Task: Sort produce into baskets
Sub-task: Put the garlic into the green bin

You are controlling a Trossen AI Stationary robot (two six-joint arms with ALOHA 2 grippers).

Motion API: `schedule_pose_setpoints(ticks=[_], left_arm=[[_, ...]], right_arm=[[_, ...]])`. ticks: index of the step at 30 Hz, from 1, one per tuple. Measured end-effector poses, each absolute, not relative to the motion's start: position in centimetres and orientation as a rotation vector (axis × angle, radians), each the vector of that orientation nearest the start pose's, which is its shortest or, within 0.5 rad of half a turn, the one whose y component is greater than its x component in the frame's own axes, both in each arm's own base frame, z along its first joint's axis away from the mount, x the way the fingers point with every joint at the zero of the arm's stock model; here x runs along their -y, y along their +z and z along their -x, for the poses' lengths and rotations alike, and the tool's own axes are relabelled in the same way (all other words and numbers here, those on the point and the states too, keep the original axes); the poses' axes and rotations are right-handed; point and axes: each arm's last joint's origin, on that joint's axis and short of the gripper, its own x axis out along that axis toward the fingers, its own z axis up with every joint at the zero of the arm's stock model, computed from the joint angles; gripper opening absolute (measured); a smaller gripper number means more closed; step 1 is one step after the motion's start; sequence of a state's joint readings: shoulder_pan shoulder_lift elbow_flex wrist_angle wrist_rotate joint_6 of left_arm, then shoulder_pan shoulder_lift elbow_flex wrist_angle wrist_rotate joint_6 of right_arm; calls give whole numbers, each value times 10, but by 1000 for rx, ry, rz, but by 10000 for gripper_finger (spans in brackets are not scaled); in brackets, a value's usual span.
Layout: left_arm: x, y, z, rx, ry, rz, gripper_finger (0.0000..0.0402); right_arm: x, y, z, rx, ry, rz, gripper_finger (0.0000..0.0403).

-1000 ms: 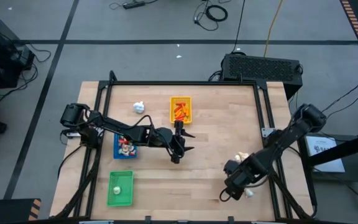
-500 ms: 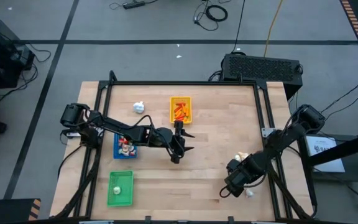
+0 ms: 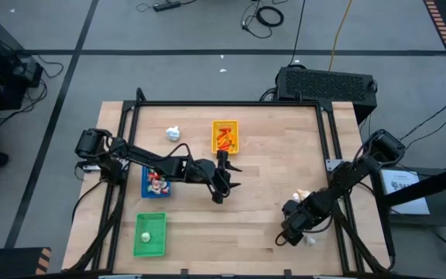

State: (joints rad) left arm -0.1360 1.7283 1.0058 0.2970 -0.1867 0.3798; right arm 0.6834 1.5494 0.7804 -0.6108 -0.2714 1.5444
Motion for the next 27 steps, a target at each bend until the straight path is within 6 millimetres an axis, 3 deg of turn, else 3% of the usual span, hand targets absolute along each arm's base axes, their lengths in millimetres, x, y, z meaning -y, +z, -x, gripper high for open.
schedule_pose_setpoints(ticks=[7, 13, 22, 27], left_arm=[[43, 207, -370, -428, -23, -436, 228], [43, 207, -370, -431, -24, -435, 228], [43, 207, -370, -437, -26, -436, 228], [43, 207, -370, -438, -25, -435, 228]], right_arm=[[-165, 146, -190, -1602, -434, -928, 215], [-177, 145, -190, -1586, -374, -964, 156], [-186, 125, -193, -1712, -391, -985, 151], [-187, 128, -195, -1693, -311, -974, 135]])
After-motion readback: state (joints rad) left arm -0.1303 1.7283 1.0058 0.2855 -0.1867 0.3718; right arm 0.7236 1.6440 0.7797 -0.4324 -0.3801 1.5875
